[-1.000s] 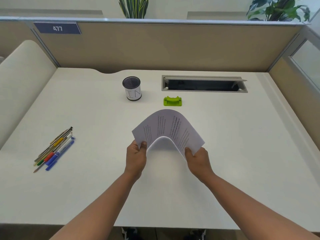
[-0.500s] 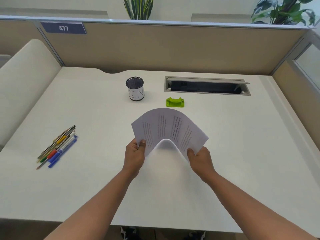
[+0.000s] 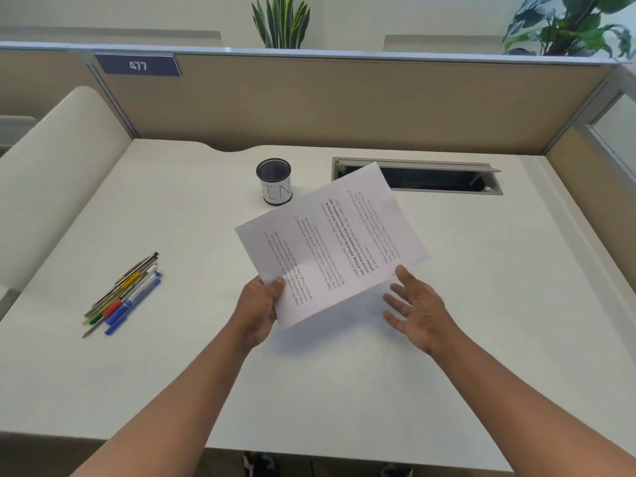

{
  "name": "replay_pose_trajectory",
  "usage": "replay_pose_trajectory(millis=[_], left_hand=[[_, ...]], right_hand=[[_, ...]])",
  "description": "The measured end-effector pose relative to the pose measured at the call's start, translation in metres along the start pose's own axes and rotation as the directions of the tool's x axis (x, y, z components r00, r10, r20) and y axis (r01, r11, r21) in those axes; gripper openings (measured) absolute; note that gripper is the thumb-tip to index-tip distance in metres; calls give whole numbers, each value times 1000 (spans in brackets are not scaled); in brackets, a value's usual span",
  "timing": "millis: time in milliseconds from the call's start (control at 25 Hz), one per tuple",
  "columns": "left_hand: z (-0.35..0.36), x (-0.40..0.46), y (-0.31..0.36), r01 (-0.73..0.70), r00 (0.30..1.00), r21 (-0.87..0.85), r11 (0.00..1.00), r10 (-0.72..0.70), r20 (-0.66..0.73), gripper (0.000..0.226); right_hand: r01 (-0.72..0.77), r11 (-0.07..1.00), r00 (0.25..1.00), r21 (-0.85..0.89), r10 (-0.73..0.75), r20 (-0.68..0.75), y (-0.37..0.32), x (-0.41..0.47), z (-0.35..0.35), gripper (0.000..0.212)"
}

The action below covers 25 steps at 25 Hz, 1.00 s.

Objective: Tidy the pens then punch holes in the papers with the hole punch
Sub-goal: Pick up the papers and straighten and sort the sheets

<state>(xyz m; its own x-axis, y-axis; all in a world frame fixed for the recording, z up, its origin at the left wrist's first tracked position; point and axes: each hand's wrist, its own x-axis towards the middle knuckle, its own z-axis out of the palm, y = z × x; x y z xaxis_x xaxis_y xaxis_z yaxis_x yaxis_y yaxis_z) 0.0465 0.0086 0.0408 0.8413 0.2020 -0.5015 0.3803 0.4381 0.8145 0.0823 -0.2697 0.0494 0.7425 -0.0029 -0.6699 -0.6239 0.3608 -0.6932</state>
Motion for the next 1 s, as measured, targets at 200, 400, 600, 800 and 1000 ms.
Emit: replay_pose_trajectory(millis=[200, 400, 600, 800, 1000], left_hand=[[21, -5, -12, 68, 998, -98, 993, -68, 8, 29], [28, -9, -22, 93, 996, -183, 979, -89, 29, 31], [24, -6, -24, 123, 992, -107, 987, -121, 26, 29], [0, 3, -6, -16, 973, 303, 953, 84, -215, 102], [-12, 16, 50, -256, 965, 447, 857, 256, 61, 99]], right_hand=[[68, 991, 976, 115, -90, 197, 14, -18, 40, 17], [176, 974, 971, 145, -196, 137, 9, -16, 56, 24], [311, 950, 942, -4, -307, 138, 5, -14, 53, 24], [468, 811, 884, -351, -418, 212, -2, -10, 38, 24], [551, 712, 819, -435, -361, 445, -18, -8, 28, 26]])
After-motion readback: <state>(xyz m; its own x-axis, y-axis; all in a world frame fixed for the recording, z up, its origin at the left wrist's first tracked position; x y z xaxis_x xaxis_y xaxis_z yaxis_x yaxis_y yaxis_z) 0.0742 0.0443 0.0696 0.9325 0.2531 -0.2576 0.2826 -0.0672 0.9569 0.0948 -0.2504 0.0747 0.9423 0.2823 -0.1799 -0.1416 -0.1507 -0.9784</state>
